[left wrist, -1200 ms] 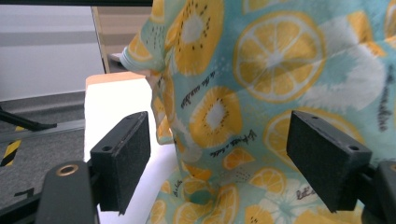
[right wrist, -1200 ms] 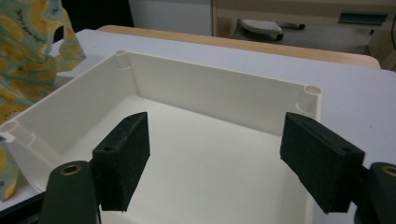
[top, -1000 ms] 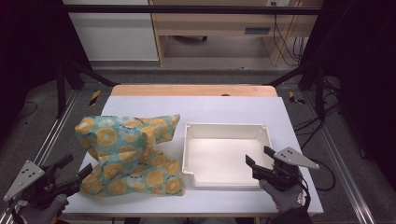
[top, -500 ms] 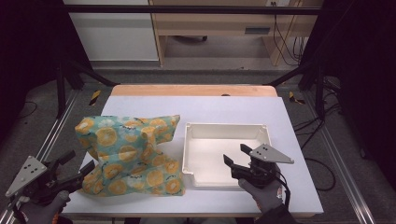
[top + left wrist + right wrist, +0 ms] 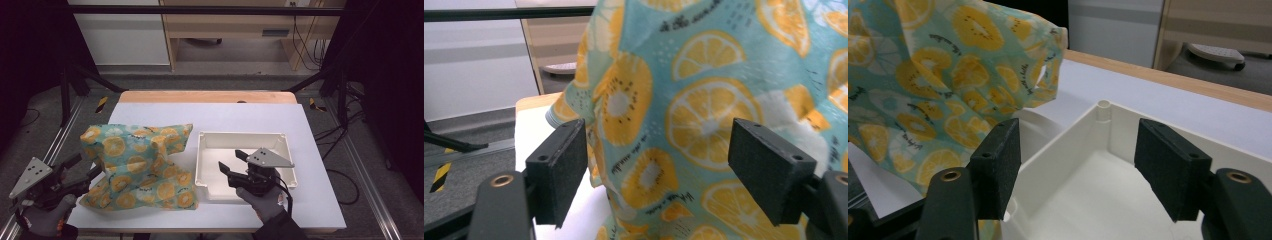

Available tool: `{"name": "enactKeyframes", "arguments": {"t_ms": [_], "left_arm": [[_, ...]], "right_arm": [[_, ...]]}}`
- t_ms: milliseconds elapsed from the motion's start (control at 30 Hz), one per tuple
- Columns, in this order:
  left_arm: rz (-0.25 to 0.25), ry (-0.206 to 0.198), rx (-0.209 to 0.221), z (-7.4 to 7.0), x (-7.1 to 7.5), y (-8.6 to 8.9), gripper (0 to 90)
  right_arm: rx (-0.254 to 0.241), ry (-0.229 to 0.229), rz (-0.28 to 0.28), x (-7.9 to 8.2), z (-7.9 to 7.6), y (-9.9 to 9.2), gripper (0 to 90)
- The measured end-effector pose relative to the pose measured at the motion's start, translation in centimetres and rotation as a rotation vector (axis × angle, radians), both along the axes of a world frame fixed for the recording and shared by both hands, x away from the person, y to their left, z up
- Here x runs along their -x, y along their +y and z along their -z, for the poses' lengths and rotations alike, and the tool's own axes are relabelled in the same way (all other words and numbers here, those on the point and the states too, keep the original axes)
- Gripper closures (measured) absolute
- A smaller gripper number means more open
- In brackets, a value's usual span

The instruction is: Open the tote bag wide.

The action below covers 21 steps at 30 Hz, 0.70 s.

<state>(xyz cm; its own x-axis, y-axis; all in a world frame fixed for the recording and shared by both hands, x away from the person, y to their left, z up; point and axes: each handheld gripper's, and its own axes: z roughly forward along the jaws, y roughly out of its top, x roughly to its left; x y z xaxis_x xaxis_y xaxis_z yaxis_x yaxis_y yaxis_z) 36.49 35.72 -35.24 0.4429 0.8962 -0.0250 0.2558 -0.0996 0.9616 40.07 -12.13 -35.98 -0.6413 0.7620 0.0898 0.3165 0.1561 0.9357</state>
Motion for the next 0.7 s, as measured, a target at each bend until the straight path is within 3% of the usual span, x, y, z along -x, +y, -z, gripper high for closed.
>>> {"name": "enactKeyframes", "arguments": {"t_ms": [700], "left_arm": [[-0.001,0.001,-0.016,-0.7,-1.9,-0.3,38.1]], "right_arm": [[-0.030,-0.009,-0.108,-0.4,-1.1,5.0,40.9]]}}
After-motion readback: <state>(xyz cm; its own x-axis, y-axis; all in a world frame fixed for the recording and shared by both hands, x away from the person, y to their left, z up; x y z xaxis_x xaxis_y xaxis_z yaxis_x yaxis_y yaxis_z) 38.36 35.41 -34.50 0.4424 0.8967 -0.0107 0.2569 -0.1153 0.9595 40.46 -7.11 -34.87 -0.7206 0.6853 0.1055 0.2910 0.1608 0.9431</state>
